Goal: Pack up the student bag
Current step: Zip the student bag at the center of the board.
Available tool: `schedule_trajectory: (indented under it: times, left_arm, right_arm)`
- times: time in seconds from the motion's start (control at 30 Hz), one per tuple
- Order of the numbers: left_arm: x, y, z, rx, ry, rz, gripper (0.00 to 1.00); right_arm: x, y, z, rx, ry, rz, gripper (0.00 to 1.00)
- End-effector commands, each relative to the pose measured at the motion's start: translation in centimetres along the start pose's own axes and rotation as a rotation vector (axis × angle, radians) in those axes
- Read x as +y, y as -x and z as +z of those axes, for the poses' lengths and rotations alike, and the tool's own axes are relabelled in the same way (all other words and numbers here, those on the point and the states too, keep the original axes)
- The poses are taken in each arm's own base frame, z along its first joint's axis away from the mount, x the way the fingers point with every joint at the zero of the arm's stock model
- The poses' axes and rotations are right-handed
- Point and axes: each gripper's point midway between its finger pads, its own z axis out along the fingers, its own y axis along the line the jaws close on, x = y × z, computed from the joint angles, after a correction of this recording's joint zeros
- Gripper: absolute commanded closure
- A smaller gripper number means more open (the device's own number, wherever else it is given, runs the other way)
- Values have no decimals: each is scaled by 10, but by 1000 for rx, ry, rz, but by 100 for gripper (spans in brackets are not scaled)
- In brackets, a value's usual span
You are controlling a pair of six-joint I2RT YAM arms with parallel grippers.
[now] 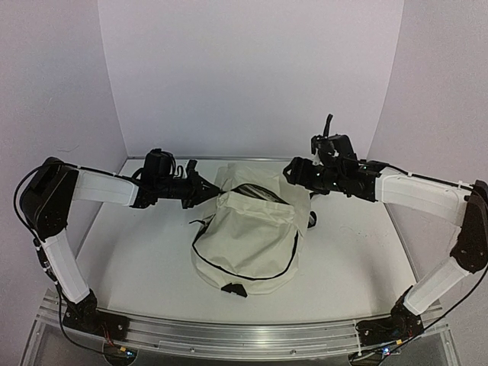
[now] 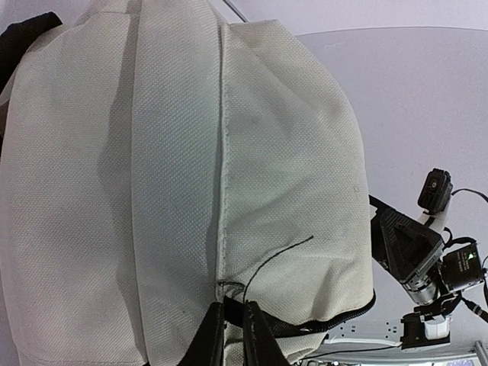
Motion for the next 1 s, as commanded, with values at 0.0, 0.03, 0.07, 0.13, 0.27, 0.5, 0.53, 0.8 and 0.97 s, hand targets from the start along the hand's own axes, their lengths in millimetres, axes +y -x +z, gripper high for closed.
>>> schedule_trajectory:
  times: [0.0, 0.03, 0.07, 0.13, 0.27, 0.5, 0.53, 0.8, 0.97]
  left_arm:
    - [-31, 11, 0, -22, -72, 65, 97]
    - [-34, 12, -1, -26, -76, 74, 99]
    - [-37, 13, -3, -32, -83, 85, 100]
    - [-44, 15, -5, -45, -96, 101, 100]
    - [-61, 18, -15, -75, -123, 132, 100]
    - [-80, 23, -32, -144, -121, 191, 100]
    - [-82, 24, -34, -148, -125, 199, 100]
    - [-104, 17, -26, -98, -169, 280, 100]
    - [-132, 5, -21, -66, -228, 388, 100]
  right_arm:
    - [5, 10, -13, -35, 15, 6, 24]
    - [6, 11, -15, -38, 18, 7, 24]
    - [6, 12, -16, -41, 19, 7, 24]
    - [7, 15, -20, -50, 22, 6, 24]
    - [9, 21, -27, -67, 25, 1, 24]
    - [9, 22, -28, -66, 24, -7, 23]
    - [10, 21, -28, -64, 28, -8, 23]
    - [49, 21, -36, -45, 146, -88, 24]
    - [112, 12, -57, -24, 383, -187, 35]
